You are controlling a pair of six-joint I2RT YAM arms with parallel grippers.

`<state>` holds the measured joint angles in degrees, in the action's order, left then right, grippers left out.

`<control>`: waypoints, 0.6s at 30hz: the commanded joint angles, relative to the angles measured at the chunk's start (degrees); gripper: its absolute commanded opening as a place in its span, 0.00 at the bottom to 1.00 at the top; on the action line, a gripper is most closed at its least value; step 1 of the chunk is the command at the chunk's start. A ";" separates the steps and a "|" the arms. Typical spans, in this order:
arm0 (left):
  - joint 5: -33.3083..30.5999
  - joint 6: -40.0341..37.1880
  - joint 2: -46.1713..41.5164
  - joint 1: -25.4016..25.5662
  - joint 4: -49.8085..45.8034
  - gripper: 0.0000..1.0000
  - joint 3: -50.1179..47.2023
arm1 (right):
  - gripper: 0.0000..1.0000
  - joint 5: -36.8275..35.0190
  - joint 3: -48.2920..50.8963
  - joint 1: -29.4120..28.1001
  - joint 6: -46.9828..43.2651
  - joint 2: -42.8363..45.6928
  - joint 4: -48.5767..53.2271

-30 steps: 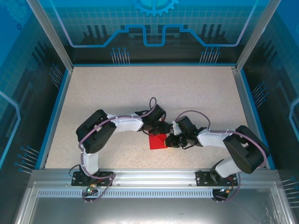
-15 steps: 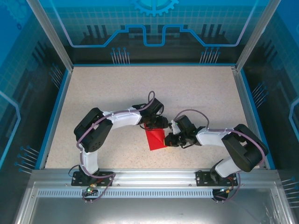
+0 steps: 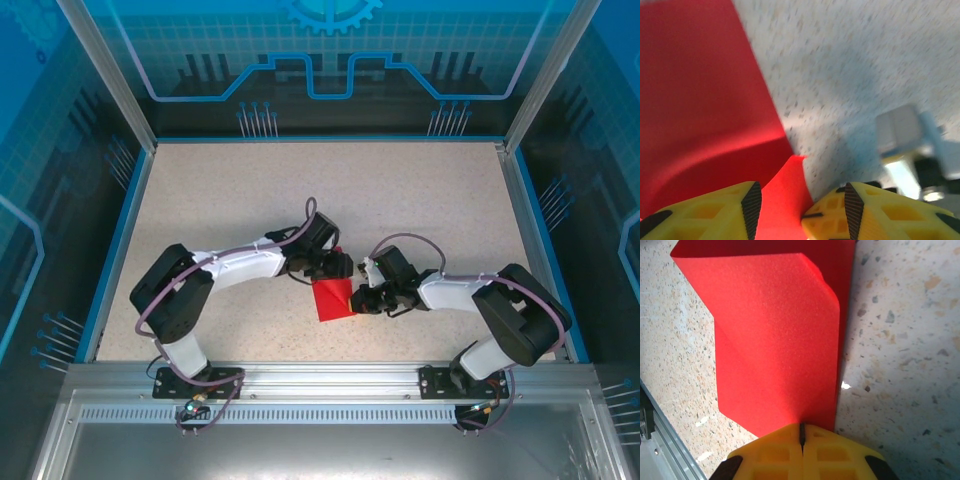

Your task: Fold a paper plane with a square sheet of paper (pick it up from the middle)

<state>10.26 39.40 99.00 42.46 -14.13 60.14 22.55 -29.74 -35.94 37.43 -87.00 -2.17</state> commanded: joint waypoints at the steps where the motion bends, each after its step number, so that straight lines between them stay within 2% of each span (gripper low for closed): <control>1: 3.47 1.50 0.17 1.06 3.90 0.48 -1.53 | 0.00 -3.44 1.52 -1.83 -1.48 -3.26 8.15; 8: 4.32 -0.32 3.55 1.67 4.11 0.46 -0.53 | 0.00 -3.29 0.82 -2.01 -2.09 -3.35 8.66; 18: 0.52 -2.49 5.25 1.69 0.83 0.43 -0.73 | 0.00 -3.03 -0.03 -2.05 -2.97 -3.09 9.11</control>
<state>12.67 38.85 104.01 44.01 -11.07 58.78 22.48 -30.94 -36.38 35.81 -87.46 -0.56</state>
